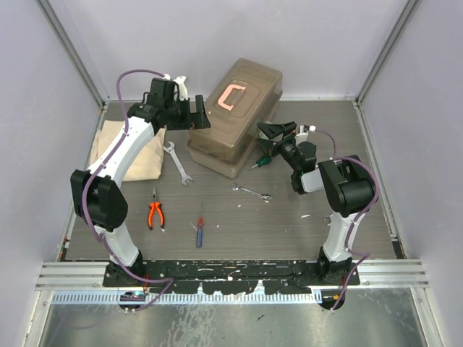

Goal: Sort the tools into containers
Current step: Open the storage box at the center of the board.

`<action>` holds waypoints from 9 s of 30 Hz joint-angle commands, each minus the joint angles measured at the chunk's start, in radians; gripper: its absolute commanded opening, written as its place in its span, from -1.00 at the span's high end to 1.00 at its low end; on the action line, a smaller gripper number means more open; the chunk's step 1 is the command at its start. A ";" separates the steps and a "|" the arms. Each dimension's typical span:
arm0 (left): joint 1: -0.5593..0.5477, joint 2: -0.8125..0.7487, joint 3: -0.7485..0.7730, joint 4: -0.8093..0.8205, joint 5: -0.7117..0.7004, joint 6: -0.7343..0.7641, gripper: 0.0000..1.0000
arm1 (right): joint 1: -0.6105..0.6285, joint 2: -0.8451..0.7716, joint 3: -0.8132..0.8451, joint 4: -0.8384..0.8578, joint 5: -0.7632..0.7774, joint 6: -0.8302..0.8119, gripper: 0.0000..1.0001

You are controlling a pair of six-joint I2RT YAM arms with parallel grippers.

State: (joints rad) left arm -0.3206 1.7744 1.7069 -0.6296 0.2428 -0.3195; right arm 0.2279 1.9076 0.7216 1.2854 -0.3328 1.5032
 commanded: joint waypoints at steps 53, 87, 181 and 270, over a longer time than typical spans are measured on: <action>-0.011 -0.051 0.018 0.064 0.057 -0.024 -0.96 | 0.021 0.048 0.054 0.303 0.021 0.133 -0.96; -0.021 -0.066 -0.007 0.068 -0.004 0.003 -0.96 | 0.021 0.007 -0.016 0.028 0.055 0.011 -0.96; 0.245 0.138 -0.033 0.089 0.190 -0.330 -0.96 | 0.022 0.050 0.001 0.210 0.063 0.010 -0.96; 0.263 0.355 -0.128 0.332 0.453 -0.604 0.40 | 0.023 0.119 0.033 0.224 0.074 0.037 -0.96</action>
State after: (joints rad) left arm -0.0372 2.1254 1.5234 -0.2779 0.6701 -0.9516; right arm 0.2459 2.0335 0.7559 1.4952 -0.2584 1.5764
